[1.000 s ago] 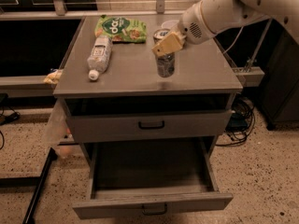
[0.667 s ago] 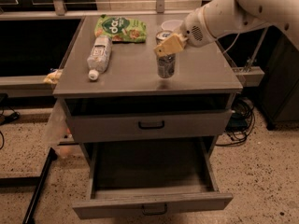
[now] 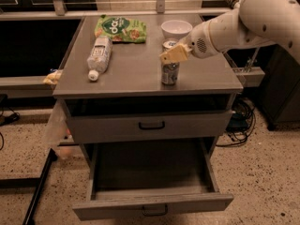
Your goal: Pick redbull can from middle drawer and place on counter
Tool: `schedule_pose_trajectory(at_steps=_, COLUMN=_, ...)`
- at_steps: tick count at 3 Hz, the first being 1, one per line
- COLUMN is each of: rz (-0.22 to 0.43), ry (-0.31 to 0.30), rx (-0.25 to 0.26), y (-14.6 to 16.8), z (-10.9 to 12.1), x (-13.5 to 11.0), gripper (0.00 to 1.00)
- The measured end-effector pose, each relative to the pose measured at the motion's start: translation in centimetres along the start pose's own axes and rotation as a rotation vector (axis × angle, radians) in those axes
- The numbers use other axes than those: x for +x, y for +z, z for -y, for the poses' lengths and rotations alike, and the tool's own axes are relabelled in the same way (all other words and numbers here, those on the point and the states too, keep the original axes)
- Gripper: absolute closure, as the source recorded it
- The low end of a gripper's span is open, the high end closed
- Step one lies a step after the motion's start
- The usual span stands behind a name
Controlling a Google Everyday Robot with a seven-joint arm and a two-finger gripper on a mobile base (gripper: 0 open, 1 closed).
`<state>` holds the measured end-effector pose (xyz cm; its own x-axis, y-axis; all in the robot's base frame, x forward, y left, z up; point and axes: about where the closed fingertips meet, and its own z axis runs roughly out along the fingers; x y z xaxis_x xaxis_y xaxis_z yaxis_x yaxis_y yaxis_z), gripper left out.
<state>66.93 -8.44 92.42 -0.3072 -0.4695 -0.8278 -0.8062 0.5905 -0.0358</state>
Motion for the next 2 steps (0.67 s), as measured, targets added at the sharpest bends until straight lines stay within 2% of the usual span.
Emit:
schedule_pose_trajectory(at_steps=1, rz=0.010, ry=0.004, rx=0.003, y=0.47, z=0.34, x=1.24, gripper=1.00)
schedule_pose_trajectory(at_steps=2, rz=0.010, ry=0.004, rx=0.003, y=0.46, z=0.35, x=1.24, gripper=0.81)
